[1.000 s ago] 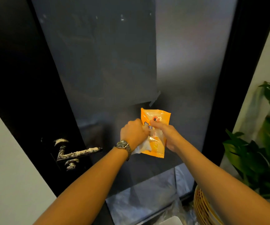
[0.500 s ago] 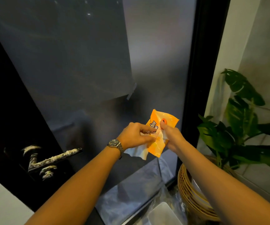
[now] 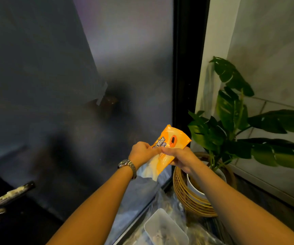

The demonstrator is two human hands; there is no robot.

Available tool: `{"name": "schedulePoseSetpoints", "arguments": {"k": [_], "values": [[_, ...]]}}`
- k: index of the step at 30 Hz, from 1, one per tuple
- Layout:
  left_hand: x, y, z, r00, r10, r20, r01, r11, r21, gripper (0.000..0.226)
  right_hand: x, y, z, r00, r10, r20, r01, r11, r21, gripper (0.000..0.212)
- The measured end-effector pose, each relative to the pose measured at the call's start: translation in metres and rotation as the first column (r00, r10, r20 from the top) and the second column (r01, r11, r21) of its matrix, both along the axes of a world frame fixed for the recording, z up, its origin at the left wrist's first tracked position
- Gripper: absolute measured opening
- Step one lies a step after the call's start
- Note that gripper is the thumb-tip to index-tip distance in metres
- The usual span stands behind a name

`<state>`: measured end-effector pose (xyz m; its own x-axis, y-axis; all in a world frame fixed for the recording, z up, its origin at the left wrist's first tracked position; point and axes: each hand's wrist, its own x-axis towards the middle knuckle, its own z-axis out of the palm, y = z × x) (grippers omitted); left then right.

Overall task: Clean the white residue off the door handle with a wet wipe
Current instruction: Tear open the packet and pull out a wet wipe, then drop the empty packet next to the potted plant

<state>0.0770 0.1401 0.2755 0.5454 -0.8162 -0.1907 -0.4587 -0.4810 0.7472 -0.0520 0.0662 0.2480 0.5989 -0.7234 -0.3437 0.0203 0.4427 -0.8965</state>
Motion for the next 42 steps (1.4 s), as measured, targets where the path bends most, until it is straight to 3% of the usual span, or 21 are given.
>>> {"name": "schedulePoseSetpoints", "arguments": {"k": [5, 9, 10, 12, 14, 16, 18, 23, 27, 29, 31, 33, 38, 40, 42], "values": [[-0.002, -0.018, -0.041, 0.989, 0.070, -0.133, -0.058, 0.994, 0.092, 0.050, -0.017, -0.026, -0.042, 0.986, -0.164, 0.028, 0.158, 0.977, 0.143, 0.015], [-0.017, -0.034, -0.084, 0.895, 0.098, -0.435, -0.022, 0.984, 0.177, 0.025, -0.036, -0.042, -0.071, 0.991, -0.130, 0.023, 0.121, 0.963, 0.239, 0.019], [-0.022, -0.041, -0.095, 0.877, 0.106, -0.469, -0.027, 0.985, 0.173, 0.025, -0.041, -0.046, -0.081, 0.992, -0.127, 0.015, 0.119, 0.958, 0.261, 0.020], [-0.029, -0.058, -0.124, 0.862, 0.119, -0.493, -0.050, 0.987, 0.151, 0.045, -0.050, -0.057, -0.104, 0.983, -0.180, -0.044, 0.185, 0.938, 0.292, 0.023], [-0.035, -0.073, -0.153, 0.868, 0.115, -0.483, -0.039, 0.986, 0.163, 0.051, -0.065, -0.074, -0.136, 0.947, -0.289, -0.137, 0.318, 0.898, 0.304, 0.021], [-0.040, -0.086, -0.188, 0.887, 0.104, -0.450, -0.021, 0.982, 0.185, 0.025, -0.081, -0.090, -0.175, 0.895, -0.368, -0.251, 0.431, 0.859, 0.277, 0.008], [-0.048, -0.096, -0.223, 0.898, 0.080, -0.433, 0.002, 0.983, 0.185, 0.014, -0.095, -0.104, -0.219, 0.861, -0.393, -0.324, 0.473, 0.852, 0.225, 0.013], [-0.059, -0.125, -0.314, 0.947, 0.023, -0.321, 0.043, 0.979, 0.197, 0.065, -0.103, -0.131, -0.312, 0.776, -0.439, -0.453, 0.520, 0.852, 0.065, 0.023], [-0.061, -0.142, -0.352, 0.957, 0.018, -0.289, 0.043, 0.978, 0.205, 0.032, -0.095, -0.145, -0.369, 0.747, -0.454, -0.485, 0.528, 0.849, 0.018, 0.033], [-0.059, -0.147, -0.372, 0.962, 0.011, -0.272, 0.051, 0.974, 0.220, 0.032, -0.092, -0.150, -0.387, 0.731, -0.448, -0.514, 0.534, 0.845, 0.023, 0.033], [-0.055, -0.152, -0.388, 0.967, 0.010, -0.253, 0.055, 0.967, 0.250, 0.038, -0.090, -0.154, -0.398, 0.740, -0.404, -0.538, 0.521, 0.850, 0.077, 0.032], [-0.051, -0.154, -0.392, 0.963, 0.016, -0.268, 0.056, 0.964, 0.260, 0.030, -0.087, -0.155, -0.403, 0.742, -0.359, -0.566, 0.488, 0.869, 0.089, 0.029], [-0.038, -0.158, -0.372, 0.955, -0.016, -0.298, 0.103, 0.955, 0.278, 0.023, -0.081, -0.153, -0.388, 0.652, -0.308, -0.693, 0.367, 0.928, -0.068, 0.031], [-0.033, -0.156, -0.353, 0.951, -0.031, -0.308, 0.107, 0.966, 0.236, 0.020, -0.072, -0.152, -0.362, 0.696, -0.298, -0.653, 0.318, 0.944, -0.092, 0.018], [-0.029, -0.151, -0.326, 0.943, -0.045, -0.329, 0.111, 0.976, 0.186, 0.013, -0.061, -0.142, -0.324, 0.803, -0.232, -0.549, 0.236, 0.970, -0.064, 0.015]]}}
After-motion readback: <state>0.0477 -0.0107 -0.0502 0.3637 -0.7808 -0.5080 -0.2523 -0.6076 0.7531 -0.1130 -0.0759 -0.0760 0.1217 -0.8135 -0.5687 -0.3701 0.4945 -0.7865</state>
